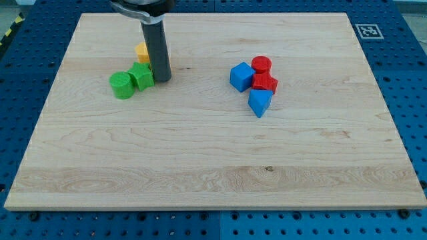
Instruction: Move the green blocks into the yellow blocks
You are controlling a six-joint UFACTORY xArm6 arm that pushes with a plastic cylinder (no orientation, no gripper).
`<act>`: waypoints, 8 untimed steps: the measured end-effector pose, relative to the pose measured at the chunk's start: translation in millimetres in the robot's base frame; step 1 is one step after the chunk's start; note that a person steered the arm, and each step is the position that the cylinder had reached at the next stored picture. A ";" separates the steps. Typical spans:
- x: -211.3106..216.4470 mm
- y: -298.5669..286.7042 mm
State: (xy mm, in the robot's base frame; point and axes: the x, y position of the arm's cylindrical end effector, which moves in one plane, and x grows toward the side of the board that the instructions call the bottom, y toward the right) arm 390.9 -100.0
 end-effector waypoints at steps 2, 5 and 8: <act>59.1 -12.8; 54.2 -105.0; 16.4 -98.2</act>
State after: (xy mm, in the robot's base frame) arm 407.2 -198.2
